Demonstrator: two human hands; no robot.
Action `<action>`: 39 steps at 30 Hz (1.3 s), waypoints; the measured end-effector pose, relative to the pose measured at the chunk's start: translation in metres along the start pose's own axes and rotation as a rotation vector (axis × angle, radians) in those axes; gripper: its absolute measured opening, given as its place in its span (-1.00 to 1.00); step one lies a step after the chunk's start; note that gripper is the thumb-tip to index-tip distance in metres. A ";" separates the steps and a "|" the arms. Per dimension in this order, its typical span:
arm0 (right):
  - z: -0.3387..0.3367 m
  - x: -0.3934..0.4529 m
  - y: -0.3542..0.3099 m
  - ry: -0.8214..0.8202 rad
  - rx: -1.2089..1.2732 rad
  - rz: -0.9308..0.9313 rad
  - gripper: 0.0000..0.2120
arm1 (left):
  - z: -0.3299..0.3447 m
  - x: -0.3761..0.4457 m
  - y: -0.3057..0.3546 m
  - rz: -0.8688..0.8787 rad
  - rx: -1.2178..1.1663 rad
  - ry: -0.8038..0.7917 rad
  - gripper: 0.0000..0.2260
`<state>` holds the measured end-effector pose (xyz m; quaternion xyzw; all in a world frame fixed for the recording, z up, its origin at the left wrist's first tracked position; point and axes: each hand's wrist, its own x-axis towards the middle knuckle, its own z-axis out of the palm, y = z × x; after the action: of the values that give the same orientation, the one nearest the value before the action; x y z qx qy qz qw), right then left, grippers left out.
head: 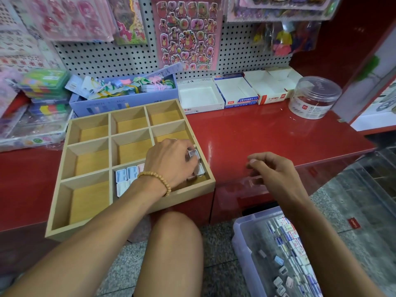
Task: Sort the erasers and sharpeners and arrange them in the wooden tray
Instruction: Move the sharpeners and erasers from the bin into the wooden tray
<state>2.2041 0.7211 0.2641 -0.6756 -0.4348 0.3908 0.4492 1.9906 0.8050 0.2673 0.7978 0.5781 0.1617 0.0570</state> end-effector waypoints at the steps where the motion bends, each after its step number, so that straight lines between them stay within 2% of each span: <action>1: -0.002 -0.001 0.000 0.001 -0.002 -0.005 -0.89 | -0.004 -0.001 0.001 -0.011 -0.024 0.017 -0.78; 5: -0.011 -0.006 -0.001 0.013 -0.017 -0.028 -0.89 | -0.019 -0.018 0.017 -0.047 -0.278 0.042 -0.87; 10: -0.031 -0.019 0.002 0.036 -0.048 -0.071 -0.90 | -0.022 -0.058 0.053 -0.008 -0.634 0.013 -0.96; 14: -0.054 -0.037 0.018 0.077 -0.083 -0.075 -0.90 | -0.005 -0.098 0.086 -0.007 -0.747 -0.114 -0.93; 21: -0.099 -0.074 0.080 0.136 -0.170 -0.022 -0.93 | 0.069 -0.151 0.136 -0.002 -0.770 -0.310 -0.91; 26: -0.123 -0.101 0.143 0.154 -0.264 0.089 -0.88 | 0.138 -0.162 0.160 0.013 -0.695 -0.416 -0.83; 30: -0.130 -0.109 0.204 0.151 -0.248 0.200 -0.85 | 0.194 -0.159 0.167 0.070 -0.549 -0.476 -0.79; 35: -0.112 -0.101 0.275 0.047 -0.276 0.290 -0.84 | 0.254 -0.148 0.157 0.138 -0.281 -0.511 -0.47; 37: -0.099 -0.091 0.308 -0.006 -0.270 0.299 -0.84 | 0.276 -0.146 0.149 0.170 -0.180 -0.474 -0.48; 39: -0.084 -0.080 0.345 -0.072 -0.297 0.282 -0.84 | 0.292 -0.147 0.140 0.233 -0.085 -0.406 -0.58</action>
<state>2.3368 0.5480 -0.0268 -0.7741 -0.4048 0.4052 0.2696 2.1708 0.6491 0.0037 0.8722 0.4514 0.0276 0.1864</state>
